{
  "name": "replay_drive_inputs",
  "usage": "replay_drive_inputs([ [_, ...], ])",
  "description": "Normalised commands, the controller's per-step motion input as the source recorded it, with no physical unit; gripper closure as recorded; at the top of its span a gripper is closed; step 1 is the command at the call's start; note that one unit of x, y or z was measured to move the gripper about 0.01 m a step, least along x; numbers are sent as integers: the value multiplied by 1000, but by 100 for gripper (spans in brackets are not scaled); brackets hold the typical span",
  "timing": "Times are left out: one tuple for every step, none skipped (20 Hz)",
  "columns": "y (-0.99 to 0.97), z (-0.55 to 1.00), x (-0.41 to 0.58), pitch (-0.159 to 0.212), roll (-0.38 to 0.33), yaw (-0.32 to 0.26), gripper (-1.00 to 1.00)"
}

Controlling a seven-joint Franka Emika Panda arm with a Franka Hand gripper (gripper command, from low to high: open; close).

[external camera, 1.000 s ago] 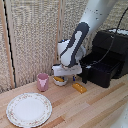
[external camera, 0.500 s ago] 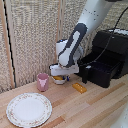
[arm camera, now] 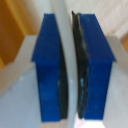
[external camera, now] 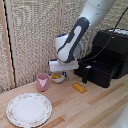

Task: Please go towards the air fryer and gently seize its handle using your gripper. Slowly reveal the interior of the air fryer by pulling the handle outward. Head to the bowl filled with hot dogs and firmly but gently grasp it. Carefully place it inside the now-open air fryer.

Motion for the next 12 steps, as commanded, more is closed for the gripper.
replay_drive_inputs([
  [109,749,0,-95,93,-108,100],
  [106,751,0,-94,94,-104,100],
  [137,751,0,-88,103,-111,100],
  [149,780,0,-76,105,-117,100],
  [126,800,0,-69,96,-117,100],
  [109,806,20,-65,91,-125,100],
  [71,811,69,-57,86,-141,100],
  [37,823,154,-36,54,-170,100],
  [34,797,214,0,0,-226,100],
  [0,766,180,0,0,-273,100],
  [17,726,100,0,-1,-304,100],
  [11,723,80,0,-8,-313,100],
])
